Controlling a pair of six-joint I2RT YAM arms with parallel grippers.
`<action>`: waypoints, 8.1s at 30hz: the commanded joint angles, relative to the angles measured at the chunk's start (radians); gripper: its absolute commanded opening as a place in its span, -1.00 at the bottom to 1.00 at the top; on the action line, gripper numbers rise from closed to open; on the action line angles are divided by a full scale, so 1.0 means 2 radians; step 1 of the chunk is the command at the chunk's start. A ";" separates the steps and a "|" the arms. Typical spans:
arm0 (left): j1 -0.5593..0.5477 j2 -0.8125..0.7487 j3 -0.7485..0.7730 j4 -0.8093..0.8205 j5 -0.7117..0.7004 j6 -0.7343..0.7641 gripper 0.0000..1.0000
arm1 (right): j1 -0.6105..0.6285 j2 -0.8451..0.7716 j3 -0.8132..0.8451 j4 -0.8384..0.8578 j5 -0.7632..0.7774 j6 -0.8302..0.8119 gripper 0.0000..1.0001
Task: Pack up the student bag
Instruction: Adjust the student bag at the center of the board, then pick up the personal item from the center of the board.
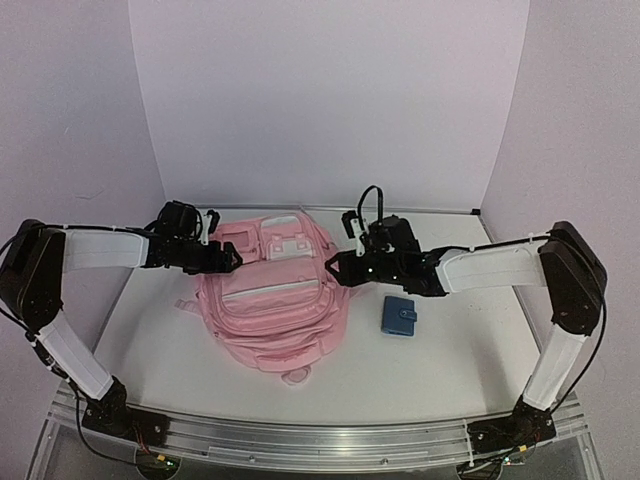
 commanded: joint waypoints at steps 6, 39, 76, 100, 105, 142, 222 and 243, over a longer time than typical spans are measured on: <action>0.000 -0.062 0.001 -0.025 -0.003 -0.059 0.76 | -0.050 0.074 0.125 -0.006 -0.124 0.009 0.34; 0.083 -0.003 -0.027 0.037 0.126 -0.135 0.42 | -0.067 0.246 0.319 -0.025 -0.268 0.005 -1.00; 0.088 0.174 0.297 -0.058 0.216 0.022 0.31 | 0.179 0.093 0.093 0.053 -0.044 -0.029 -1.00; 0.073 -0.264 -0.102 -0.196 0.067 -0.165 0.77 | 0.035 0.025 0.078 -0.100 0.051 0.068 0.85; 0.073 -0.263 -0.134 -0.177 0.079 -0.176 0.78 | 0.025 0.060 0.091 -0.100 -0.025 0.071 0.79; -0.217 -0.011 0.127 -0.159 -0.220 -0.113 0.83 | 0.104 -0.016 -0.046 -0.021 0.164 0.336 -1.00; -0.162 -0.201 -0.163 -0.053 -0.199 -0.319 -0.95 | 0.052 -0.030 -0.049 -0.049 0.189 0.230 -0.14; -0.142 -0.252 -0.212 -0.070 -0.174 -0.331 -0.35 | -0.094 -0.085 -0.169 -0.155 0.128 0.277 0.54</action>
